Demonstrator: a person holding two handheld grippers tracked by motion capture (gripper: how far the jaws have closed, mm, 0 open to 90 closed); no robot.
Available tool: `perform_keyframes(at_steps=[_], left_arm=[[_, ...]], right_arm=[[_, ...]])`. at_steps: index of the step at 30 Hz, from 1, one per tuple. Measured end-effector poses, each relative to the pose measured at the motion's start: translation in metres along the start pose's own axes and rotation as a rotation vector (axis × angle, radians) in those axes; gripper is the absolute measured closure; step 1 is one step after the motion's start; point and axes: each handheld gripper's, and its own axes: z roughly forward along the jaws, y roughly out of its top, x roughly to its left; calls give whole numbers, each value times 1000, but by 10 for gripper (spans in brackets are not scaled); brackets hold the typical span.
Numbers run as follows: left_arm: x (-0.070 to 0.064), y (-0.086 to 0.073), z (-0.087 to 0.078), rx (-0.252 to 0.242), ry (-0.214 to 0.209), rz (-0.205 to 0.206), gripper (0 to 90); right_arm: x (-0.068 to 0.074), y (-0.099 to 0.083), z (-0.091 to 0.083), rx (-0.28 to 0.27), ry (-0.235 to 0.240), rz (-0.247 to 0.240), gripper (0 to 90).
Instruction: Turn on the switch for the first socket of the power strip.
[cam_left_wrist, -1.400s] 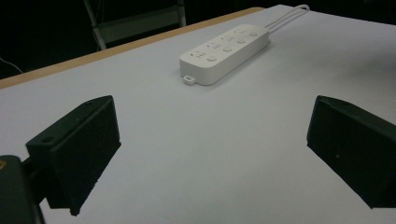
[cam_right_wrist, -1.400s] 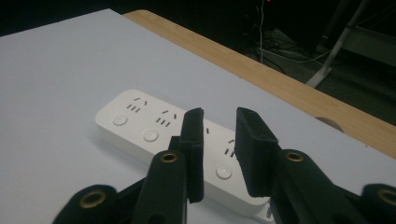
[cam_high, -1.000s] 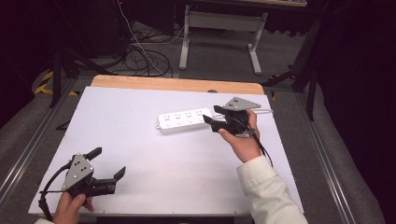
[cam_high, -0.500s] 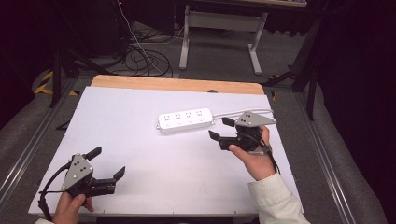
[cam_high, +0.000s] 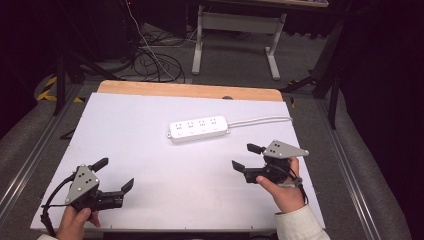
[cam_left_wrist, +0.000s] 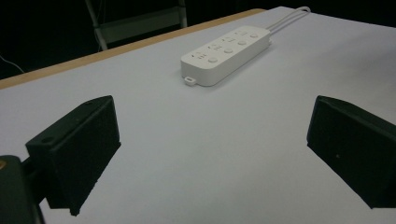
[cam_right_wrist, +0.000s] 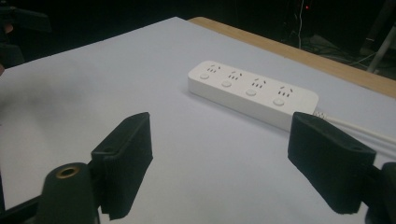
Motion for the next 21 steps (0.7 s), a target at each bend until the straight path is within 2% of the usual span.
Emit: perform_keyframes(at_steps=[8,10,16,18,21], left_arm=[[0,0,0,-1,-2,0,31],[0,0,0,-2,-2,2,31],[0,0,-1,-2,-4,4,31],[0,0,-1,-3,-5,4,31],[0,0,-1,-2,-5,6,31]], right_arm=[[0,-35,-4,7,-10,35,115],[1,-48,-5,11,9,60,70],[4,-68,-4,41,27,76,44],[4,-75,-4,53,32,81,40],[4,-81,-4,79,21,52,47]])
